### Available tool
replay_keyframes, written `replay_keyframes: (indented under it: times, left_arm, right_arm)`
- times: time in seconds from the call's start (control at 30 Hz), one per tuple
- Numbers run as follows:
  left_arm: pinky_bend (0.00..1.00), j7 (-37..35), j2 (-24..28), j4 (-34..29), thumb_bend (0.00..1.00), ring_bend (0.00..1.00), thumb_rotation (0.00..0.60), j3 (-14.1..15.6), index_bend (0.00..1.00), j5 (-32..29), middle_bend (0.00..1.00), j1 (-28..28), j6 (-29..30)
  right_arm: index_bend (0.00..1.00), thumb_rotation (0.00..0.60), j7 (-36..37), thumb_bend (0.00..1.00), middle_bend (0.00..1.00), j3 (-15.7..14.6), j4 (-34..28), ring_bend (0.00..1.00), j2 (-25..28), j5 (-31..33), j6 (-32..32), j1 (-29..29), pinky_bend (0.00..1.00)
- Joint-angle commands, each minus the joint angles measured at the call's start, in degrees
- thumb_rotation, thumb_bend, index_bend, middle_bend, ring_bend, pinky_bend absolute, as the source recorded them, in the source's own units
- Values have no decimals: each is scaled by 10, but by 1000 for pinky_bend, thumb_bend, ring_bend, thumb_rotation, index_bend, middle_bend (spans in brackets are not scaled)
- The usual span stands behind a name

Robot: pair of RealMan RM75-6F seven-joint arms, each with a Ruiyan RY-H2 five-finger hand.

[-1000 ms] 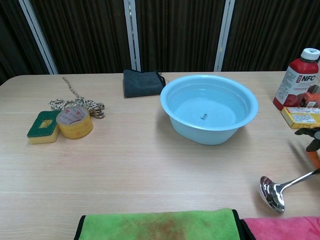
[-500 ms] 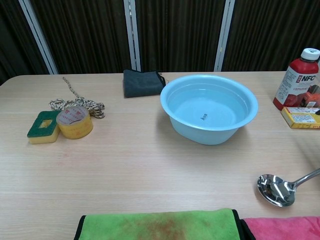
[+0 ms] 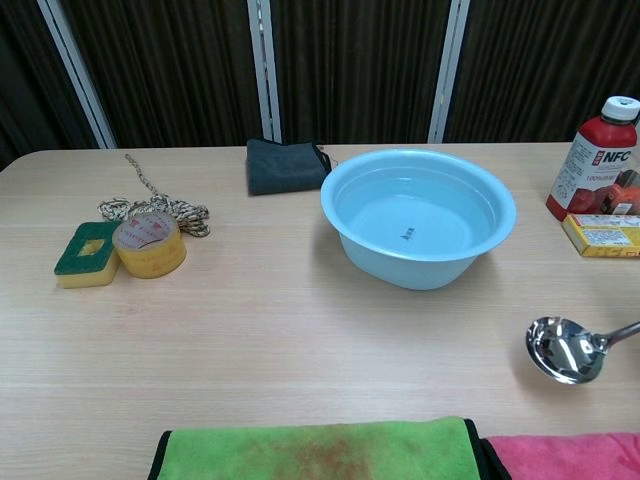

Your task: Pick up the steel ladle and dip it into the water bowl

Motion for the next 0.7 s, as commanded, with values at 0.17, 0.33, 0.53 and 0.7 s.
replay_keyframes:
  times: [0.17,0.33,0.53,0.7]
  left_arm:
    - [0,-5,2,0,273,0,600,3,89,3,0,0,-2]
    - [0,-5,2,-1,274,0,600,3,89,2,0,-2,-5]
    - [0,-2,0,1,273,0,600,1,89,-4,0,-3,-9]
    - [0,2,-1,1,273,0,600,0,89,-9,0,-6,-17]
  right_arm:
    - [673,600,-2,368,0,17,-54,0,64,43,-25,28,0]
    - [674,600,-20,368,0,35,-94,0,108,117,-63,74,0]
    - [674,600,-42,368,0,49,-99,0,134,237,-119,152,0]
    - [675,600,-56,368,0,53,-105,0,147,298,-133,200,0]
